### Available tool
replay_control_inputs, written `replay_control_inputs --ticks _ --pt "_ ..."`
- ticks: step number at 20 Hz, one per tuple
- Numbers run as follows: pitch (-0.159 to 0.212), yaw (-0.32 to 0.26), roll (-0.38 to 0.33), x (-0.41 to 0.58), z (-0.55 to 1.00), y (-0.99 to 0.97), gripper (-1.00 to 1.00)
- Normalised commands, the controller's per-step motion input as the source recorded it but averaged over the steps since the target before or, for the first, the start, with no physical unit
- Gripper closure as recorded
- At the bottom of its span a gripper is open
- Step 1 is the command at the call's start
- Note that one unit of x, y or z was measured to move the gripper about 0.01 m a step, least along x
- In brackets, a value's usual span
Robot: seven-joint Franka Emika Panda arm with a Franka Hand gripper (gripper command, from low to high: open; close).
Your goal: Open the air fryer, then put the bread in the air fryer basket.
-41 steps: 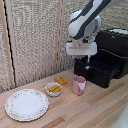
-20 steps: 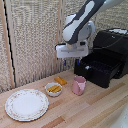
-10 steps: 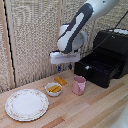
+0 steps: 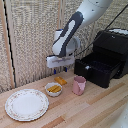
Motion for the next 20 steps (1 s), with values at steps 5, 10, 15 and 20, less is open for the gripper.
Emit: replay_control_inputs --ticks 5,10,15,20 --pt "0.111 0.066 -0.01 0.254 -0.1 -0.03 -1.0" --pt "0.061 0.084 -0.058 0.291 -0.11 -0.13 -1.0" --pt "0.05 0.121 -0.038 0.279 -0.1 -0.25 -1.0" --pt "0.047 0.061 0.02 0.069 -0.01 -0.23 1.0"
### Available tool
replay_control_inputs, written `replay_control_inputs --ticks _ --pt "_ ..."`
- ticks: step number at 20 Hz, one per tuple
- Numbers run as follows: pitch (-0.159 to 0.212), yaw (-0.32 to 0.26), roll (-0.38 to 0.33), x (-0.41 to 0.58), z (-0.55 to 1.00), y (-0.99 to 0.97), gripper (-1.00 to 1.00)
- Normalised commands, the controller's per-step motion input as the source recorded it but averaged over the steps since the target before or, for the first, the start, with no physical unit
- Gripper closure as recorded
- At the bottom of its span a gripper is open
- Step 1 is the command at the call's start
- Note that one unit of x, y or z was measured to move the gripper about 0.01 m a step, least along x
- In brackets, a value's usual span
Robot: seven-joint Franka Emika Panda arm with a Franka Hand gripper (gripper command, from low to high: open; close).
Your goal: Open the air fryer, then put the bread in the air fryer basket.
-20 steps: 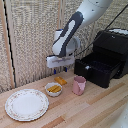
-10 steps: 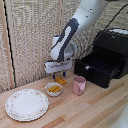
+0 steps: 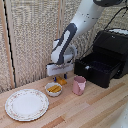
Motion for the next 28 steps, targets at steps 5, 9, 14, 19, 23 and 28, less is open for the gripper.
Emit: replay_control_inputs --ticks 5,9,14,19,23,28 --pt "-0.005 0.029 0.0 -0.014 0.0 0.0 1.0" --pt "-0.038 0.028 0.031 -0.011 0.01 0.01 1.0" --pt "-0.027 -0.056 0.042 0.0 0.11 0.03 1.0" --pt "-0.063 -0.159 0.021 -0.043 0.9 0.15 1.0" --pt "-0.004 -0.179 -0.017 0.0 1.0 0.09 1.0" --pt "0.012 -0.178 -0.061 0.0 1.0 0.0 1.0"
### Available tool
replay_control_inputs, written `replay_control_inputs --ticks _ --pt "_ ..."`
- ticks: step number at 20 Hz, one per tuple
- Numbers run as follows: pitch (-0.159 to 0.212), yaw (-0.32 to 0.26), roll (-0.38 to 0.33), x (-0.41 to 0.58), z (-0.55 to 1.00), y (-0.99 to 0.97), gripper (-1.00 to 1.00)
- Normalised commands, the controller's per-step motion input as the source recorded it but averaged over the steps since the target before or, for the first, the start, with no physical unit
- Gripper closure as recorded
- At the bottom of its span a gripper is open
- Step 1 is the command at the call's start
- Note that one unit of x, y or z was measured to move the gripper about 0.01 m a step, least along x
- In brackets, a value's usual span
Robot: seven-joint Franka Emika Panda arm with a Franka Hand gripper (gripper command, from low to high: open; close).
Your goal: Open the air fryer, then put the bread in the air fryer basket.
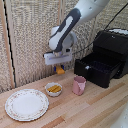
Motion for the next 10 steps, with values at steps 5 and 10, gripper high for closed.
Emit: replay_control_inputs --ticks 5,10 --pt "0.093 -0.159 -0.027 0.01 0.93 -0.34 1.0" --pt "0.075 -0.148 0.008 0.0 0.73 -0.7 1.0"
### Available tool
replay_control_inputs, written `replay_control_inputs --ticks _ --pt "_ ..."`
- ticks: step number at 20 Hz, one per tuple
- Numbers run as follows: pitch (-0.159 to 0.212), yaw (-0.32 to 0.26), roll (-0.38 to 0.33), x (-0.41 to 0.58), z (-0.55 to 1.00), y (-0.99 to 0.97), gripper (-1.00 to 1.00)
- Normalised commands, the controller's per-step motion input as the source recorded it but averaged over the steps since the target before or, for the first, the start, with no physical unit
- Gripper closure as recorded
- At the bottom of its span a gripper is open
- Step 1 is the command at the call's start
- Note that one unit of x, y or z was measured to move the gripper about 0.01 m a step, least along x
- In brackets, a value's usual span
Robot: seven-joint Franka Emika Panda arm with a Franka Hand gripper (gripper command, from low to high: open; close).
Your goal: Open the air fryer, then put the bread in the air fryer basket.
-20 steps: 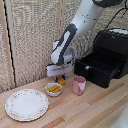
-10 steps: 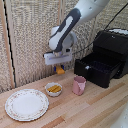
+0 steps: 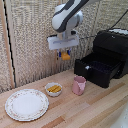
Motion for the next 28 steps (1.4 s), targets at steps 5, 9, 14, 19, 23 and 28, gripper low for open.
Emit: replay_control_inputs --ticks 5,9,14,19,23,28 --pt "0.006 -0.165 0.004 0.058 0.52 -0.7 1.0" --pt "-0.013 -0.204 0.0 0.084 0.39 -0.6 1.0" --pt "-0.023 -0.179 0.0 0.111 0.37 -0.67 1.0" --pt "-0.057 -0.149 0.0 0.137 0.3 -0.75 1.0" --pt "-0.066 -0.125 0.0 0.059 0.02 -0.83 1.0" --pt "-0.006 -0.116 0.003 0.0 -0.35 -0.66 1.0"
